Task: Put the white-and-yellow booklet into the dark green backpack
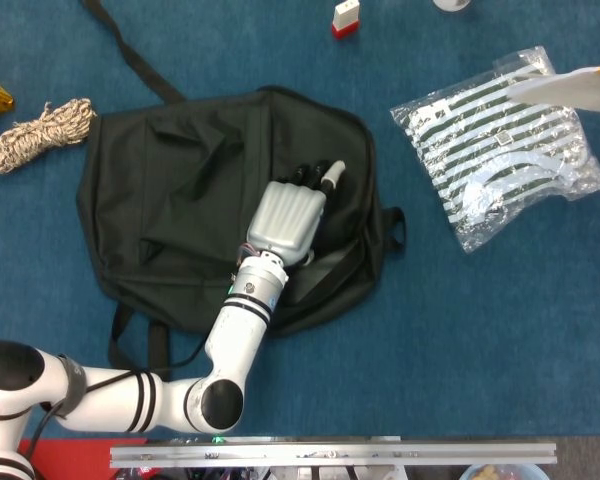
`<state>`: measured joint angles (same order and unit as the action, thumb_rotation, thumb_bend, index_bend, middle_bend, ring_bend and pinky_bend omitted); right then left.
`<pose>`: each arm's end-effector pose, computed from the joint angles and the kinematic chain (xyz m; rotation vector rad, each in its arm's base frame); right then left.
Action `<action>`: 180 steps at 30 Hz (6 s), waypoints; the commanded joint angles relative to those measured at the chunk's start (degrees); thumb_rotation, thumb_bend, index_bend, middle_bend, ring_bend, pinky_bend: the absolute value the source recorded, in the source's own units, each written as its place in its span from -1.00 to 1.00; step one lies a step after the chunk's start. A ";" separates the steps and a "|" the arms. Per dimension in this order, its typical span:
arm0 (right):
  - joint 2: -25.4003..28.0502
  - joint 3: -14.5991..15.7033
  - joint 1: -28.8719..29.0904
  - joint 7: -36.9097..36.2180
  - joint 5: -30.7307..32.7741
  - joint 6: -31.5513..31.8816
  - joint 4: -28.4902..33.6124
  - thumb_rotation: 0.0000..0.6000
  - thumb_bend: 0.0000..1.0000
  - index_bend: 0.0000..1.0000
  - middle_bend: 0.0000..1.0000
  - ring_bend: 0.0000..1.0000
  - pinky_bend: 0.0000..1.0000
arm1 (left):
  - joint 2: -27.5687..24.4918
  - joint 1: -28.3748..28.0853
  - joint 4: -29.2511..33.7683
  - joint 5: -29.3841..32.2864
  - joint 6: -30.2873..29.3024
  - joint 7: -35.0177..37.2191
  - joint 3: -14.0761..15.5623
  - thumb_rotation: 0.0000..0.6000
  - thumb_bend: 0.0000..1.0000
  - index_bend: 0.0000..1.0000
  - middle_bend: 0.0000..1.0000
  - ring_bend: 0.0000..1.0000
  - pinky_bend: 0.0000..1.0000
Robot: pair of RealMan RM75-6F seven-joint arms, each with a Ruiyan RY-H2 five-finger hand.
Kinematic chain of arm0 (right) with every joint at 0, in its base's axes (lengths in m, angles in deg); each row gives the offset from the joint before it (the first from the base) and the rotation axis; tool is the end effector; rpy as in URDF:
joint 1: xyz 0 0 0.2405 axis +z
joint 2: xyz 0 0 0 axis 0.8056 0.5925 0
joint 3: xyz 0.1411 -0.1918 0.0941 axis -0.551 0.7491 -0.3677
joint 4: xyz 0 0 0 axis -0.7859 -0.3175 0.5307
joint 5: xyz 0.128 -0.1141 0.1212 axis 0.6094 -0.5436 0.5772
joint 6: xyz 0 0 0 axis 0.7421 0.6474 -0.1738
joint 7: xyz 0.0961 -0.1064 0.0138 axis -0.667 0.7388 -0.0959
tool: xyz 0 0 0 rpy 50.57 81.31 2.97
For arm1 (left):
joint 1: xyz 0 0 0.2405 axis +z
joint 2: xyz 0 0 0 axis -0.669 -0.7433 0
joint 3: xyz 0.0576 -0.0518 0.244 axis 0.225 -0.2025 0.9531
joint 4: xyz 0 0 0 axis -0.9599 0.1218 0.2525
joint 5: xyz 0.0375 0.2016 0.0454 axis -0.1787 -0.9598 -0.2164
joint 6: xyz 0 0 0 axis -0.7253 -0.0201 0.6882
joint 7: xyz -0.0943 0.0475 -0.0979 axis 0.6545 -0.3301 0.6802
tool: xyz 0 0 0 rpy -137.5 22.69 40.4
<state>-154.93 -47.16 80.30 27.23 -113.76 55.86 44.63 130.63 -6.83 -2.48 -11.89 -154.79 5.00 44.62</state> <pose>-0.2573 -0.3306 0.1101 1.4082 -0.3478 1.0237 -0.0665 0.2873 -0.1199 -1.8536 -1.0420 -0.7802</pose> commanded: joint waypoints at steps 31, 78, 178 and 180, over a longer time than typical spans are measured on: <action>-1.02 2.12 1.92 -3.86 -7.08 2.08 4.21 1.00 -0.11 0.79 0.38 0.18 0.45 | -18.45 8.58 14.47 -19.51 1.03 25.73 -2.21 1.00 -0.41 0.49 0.67 0.66 1.00; -29.94 3.63 23.19 -4.54 -17.00 -1.17 -21.82 1.00 -0.11 0.85 0.42 0.22 0.48 | -32.74 9.58 26.03 -21.18 2.37 32.37 -3.28 1.00 -0.41 0.48 0.66 0.65 1.00; -24.87 7.03 19.22 -2.05 -8.15 -15.89 -4.14 1.00 -0.55 -0.99 -0.57 -0.73 -0.42 | -36.64 10.02 27.00 -19.84 1.74 33.08 -2.25 1.00 -0.41 0.48 0.65 0.63 1.00; -22.89 7.09 18.76 -1.21 -7.94 -16.05 -1.41 1.00 -0.55 -1.00 -0.61 -0.76 -0.45 | -36.71 10.00 27.10 -19.63 1.74 32.96 -2.28 1.00 -0.41 0.48 0.64 0.63 1.00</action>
<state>-179.96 -40.02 99.77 24.78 -122.38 40.46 40.60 93.92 3.17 24.61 -31.53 -153.06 37.96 42.34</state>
